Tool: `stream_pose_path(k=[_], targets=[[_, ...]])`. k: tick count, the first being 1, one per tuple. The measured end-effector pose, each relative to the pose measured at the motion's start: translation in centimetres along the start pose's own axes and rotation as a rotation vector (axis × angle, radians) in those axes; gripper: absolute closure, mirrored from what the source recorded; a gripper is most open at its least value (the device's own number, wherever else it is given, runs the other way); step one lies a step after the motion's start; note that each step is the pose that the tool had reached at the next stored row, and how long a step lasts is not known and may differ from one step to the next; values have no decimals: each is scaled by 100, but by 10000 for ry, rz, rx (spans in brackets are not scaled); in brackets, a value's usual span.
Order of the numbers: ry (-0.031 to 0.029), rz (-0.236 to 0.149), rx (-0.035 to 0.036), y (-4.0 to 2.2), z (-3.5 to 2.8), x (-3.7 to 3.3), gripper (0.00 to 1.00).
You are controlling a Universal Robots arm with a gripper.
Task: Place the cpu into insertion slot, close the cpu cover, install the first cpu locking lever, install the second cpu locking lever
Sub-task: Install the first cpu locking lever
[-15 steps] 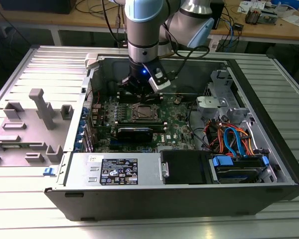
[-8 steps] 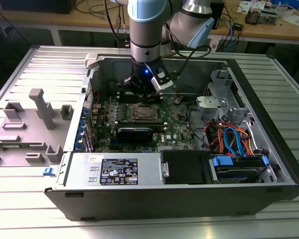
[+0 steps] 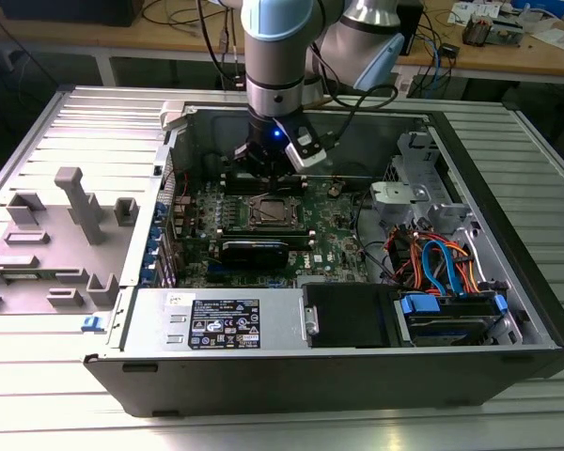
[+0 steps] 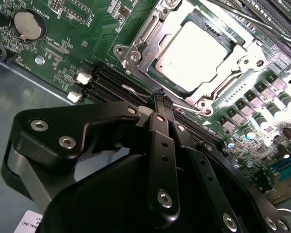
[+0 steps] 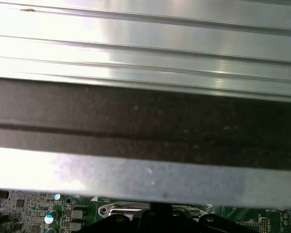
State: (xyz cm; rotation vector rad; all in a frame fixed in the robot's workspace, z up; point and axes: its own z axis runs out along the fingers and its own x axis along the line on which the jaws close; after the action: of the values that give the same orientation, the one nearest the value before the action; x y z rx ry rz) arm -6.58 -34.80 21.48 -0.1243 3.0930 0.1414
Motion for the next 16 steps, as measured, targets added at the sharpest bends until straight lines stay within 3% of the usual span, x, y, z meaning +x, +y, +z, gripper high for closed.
stream_pose_path(k=[16], targets=[[0, 0, 1, -2, 26, -134, 89]])
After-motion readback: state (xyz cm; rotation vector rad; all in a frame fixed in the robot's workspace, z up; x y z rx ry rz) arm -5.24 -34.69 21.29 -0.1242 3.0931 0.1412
